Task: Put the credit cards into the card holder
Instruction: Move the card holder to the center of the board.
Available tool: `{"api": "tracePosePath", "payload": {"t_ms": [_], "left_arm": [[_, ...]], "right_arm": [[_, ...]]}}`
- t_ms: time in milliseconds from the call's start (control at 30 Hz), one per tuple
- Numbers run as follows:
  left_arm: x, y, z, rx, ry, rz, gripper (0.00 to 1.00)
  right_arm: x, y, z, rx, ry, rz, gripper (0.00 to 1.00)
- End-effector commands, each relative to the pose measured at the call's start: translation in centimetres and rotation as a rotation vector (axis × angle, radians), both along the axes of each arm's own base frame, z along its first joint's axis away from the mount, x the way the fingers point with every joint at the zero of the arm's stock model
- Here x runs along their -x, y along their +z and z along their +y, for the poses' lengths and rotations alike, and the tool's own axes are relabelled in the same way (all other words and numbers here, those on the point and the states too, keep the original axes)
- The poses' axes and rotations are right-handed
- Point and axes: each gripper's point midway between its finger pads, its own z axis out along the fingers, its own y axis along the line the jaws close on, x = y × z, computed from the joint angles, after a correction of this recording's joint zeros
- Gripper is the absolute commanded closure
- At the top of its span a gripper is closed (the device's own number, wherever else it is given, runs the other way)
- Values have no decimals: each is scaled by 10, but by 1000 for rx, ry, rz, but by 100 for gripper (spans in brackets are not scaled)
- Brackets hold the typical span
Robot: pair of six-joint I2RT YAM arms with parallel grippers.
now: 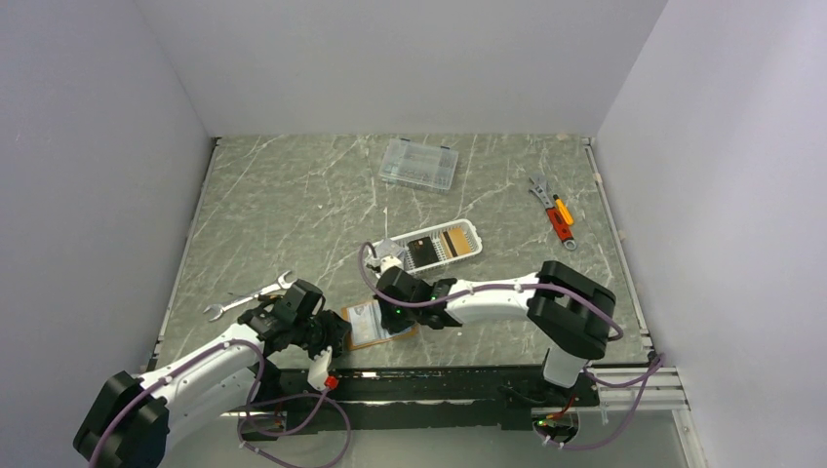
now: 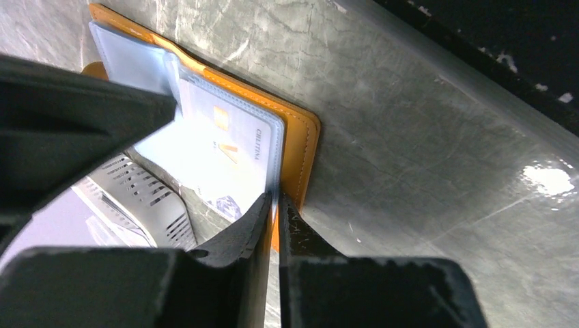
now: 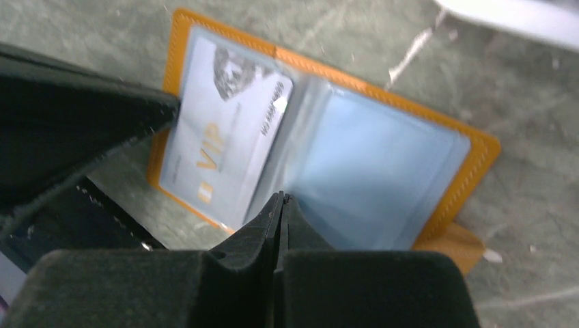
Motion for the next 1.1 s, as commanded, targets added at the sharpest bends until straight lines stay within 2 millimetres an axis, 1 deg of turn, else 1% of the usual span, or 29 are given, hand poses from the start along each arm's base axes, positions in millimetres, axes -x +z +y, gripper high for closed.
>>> {"api": "tracePosePath", "payload": {"t_ms": [0, 100, 167, 200, 300, 367, 433, 500, 600, 733, 833, 900, 933, 967, 1067], "left_arm": [[11, -3, -1, -58, -243, -127, 84], [7, 4, -7, -18, -223, -145, 79], [3, 9, -11, 7, -209, -159, 79], [1, 11, -12, 16, -202, -163, 79], [-7, 21, -15, 33, -164, -166, 79], [-9, 24, -13, 24, -132, -147, 78], [-12, 26, -11, 16, -113, -154, 77], [-16, 27, -9, 13, -114, -198, 77], [-18, 28, -8, 12, -113, -230, 76], [-26, 33, -1, -17, -60, -241, 73], [-31, 41, 3, -31, -8, -233, 71], [-33, 47, 5, -30, 25, -221, 70], [-35, 49, 6, -30, 43, -217, 69], [-36, 50, 8, -31, 63, -214, 69], [-46, 57, 12, -18, 147, -224, 69]], "right_arm": [[13, -10, -28, 23, -41, 32, 100], [16, -4, -33, 0, -61, 38, 100], [13, 6, -35, -11, -77, 22, 100], [9, 12, -37, -16, -89, 9, 98], [-4, 29, -46, -34, -143, -33, 76], [-13, 41, -53, -49, -181, -69, 64], [-19, 43, -61, -34, -210, -92, 56], [-25, 43, -67, -1, -242, -109, 52], [-30, 29, -71, 73, -267, -107, 46], [-31, 15, -68, 109, -267, -101, 44], [-36, 13, -70, 118, -284, -121, 44], [-39, 12, -71, 119, -298, -137, 47], [-42, 13, -72, 120, -313, -149, 50], [-43, 13, -74, 119, -327, -156, 56], [-44, 14, -81, 107, -366, -170, 78]]}}
